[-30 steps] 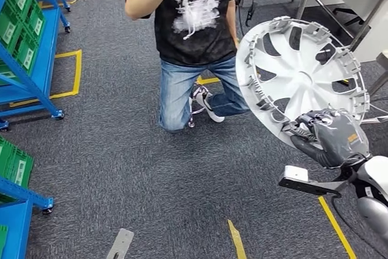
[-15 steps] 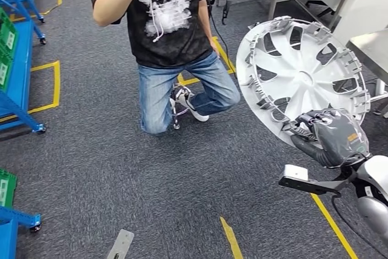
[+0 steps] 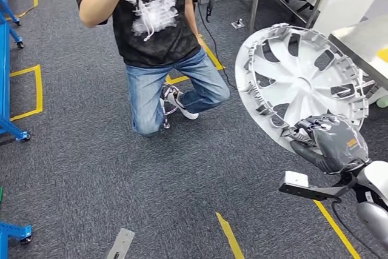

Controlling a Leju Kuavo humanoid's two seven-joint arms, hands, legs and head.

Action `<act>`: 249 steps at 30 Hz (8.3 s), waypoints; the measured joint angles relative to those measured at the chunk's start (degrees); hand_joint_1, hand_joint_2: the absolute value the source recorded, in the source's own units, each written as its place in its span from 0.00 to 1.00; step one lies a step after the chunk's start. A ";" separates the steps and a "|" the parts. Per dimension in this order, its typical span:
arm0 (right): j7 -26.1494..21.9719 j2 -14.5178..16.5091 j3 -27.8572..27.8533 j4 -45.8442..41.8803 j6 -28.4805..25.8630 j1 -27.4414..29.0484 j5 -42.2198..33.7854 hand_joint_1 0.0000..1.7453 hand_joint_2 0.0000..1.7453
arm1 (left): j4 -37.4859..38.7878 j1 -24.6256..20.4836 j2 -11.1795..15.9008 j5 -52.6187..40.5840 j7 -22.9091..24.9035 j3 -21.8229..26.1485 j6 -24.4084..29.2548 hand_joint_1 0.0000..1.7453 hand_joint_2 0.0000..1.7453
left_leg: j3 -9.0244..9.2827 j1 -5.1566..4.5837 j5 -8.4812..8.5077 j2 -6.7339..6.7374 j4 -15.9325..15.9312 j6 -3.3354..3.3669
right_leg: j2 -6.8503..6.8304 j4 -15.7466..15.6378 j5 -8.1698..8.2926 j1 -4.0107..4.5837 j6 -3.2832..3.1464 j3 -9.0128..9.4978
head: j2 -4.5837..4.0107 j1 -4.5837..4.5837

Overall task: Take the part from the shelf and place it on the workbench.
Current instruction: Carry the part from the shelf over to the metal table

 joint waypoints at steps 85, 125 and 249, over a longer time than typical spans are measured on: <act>-0.43 -0.02 0.87 -1.02 0.92 -3.56 -0.45 1.00 1.00 | 0.00 -0.43 -0.17 0.00 -0.35 0.00 0.27 0.00 1.00 | -0.50 0.34 1.45 -2.83 -0.75 0.36 | 2.80 4.65 -3.64 -0.22 -0.30 -2.82 | 0.00 0.10; -0.34 0.04 0.91 -1.12 1.13 -4.69 -1.14 1.00 1.00 | 0.00 -0.47 -0.46 0.14 -0.64 0.00 0.18 0.00 1.00 | -0.26 0.14 0.46 0.81 0.23 -1.18 | -0.84 -3.33 1.06 0.08 -0.46 1.74 | 0.00 0.53; -1.11 4.80 13.13 6.57 1.06 -16.95 6.03 1.00 1.00 | 0.48 -1.67 0.25 -0.39 -1.18 -3.32 -3.13 0.00 1.00 | 0.85 0.21 -1.17 -2.53 0.11 -1.31 | 1.63 -3.06 1.25 0.18 -1.80 0.58 | 0.00 -0.17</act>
